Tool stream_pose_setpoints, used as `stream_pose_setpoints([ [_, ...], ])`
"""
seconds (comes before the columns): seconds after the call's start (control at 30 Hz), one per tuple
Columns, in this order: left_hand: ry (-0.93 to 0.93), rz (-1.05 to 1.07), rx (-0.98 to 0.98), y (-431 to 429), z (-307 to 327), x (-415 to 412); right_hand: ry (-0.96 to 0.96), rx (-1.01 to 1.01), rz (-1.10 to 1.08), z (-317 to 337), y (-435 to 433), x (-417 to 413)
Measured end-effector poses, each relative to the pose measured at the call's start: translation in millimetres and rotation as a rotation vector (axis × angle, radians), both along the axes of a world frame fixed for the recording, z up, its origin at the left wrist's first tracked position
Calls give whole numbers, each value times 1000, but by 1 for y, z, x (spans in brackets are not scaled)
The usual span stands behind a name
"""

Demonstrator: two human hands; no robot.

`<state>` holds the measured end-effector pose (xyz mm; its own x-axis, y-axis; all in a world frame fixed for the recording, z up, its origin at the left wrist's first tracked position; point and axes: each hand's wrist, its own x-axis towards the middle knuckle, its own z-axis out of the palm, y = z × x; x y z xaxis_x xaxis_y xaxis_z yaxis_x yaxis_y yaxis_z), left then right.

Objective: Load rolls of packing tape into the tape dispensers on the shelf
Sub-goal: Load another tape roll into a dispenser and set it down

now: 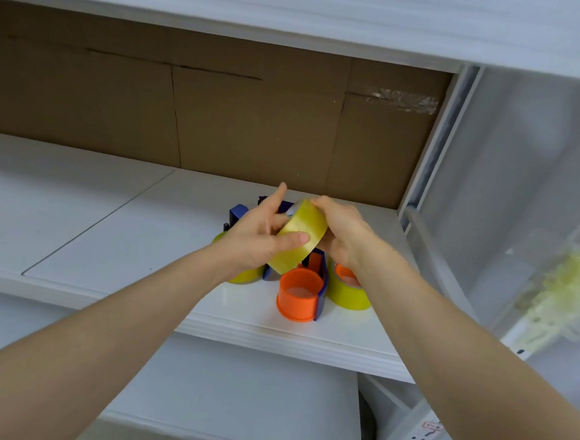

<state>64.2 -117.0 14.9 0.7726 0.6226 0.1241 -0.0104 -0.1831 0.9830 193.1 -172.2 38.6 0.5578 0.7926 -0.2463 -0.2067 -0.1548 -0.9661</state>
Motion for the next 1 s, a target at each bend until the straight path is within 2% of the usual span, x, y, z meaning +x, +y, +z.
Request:
stream_pose_setpoints([
  [0.13,-3,0,74,5,-14,4,20,-117,79,-4,-6,3],
  [0.2,13,-5,140,3,-16,7,74,-26,73,-6,-8,6],
  [0.27,-42,89,237,0,-15,12,86,113,-1,-6,-9,10],
  [0.3,-73,183,273,-1,-16,13,-13,145,-48,-5,-10,14],
  [0.37,-1,273,298,-1,-23,11,-414,87,-132,-2,-16,25],
  [0.43,295,174,352,3,-43,12,-739,9,-160,-1,-26,30],
  [0.5,568,82,445,5,-69,18,-953,-70,-115,-6,-35,28],
  [0.53,623,73,502,4,-78,24,-1007,-95,-62,-9,-38,23],
  [0.6,616,107,587,1,-90,36,-906,-29,64,-15,-42,12],
  [0.67,570,142,606,-1,-93,41,-628,70,107,-21,-42,7],
  [0.77,432,157,476,-5,-101,38,-192,159,67,-30,-41,2],
  [0.8,377,157,424,-5,-101,36,-110,169,49,-34,-40,3],
  [0.87,324,162,360,-4,-97,28,-115,124,9,-42,-39,7],
  [1.0,312,145,337,4,-96,10,-280,-3,30,-46,-47,20],
])
